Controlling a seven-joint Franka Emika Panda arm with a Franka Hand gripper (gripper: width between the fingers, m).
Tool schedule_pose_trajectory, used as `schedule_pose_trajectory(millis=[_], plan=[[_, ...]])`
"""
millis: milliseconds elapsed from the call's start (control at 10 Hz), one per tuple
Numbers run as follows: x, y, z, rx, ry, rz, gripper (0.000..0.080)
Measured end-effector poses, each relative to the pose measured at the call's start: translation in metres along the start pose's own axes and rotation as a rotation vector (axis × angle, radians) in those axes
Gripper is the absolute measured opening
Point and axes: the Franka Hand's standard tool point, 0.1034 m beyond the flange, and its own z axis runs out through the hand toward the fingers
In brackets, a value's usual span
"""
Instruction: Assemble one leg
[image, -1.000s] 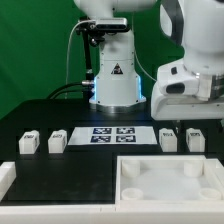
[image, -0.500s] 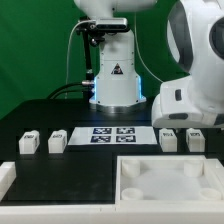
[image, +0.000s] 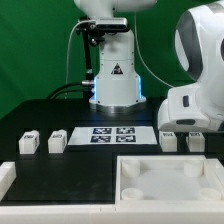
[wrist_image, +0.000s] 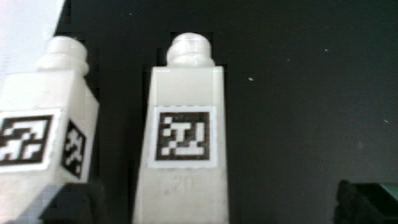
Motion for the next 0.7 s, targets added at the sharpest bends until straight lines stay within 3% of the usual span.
schedule_pose_trajectory(millis=[300, 600, 700], plan=[[0.001, -0.002, 0.016, -0.009, 0.014, -0.016, 0.0649], [0.001, 0.001, 0.020, -0.009, 0.013, -0.017, 0.0649], [0.001, 0.001, 0.020, -0.009, 0.013, -0.016, 0.0526]])
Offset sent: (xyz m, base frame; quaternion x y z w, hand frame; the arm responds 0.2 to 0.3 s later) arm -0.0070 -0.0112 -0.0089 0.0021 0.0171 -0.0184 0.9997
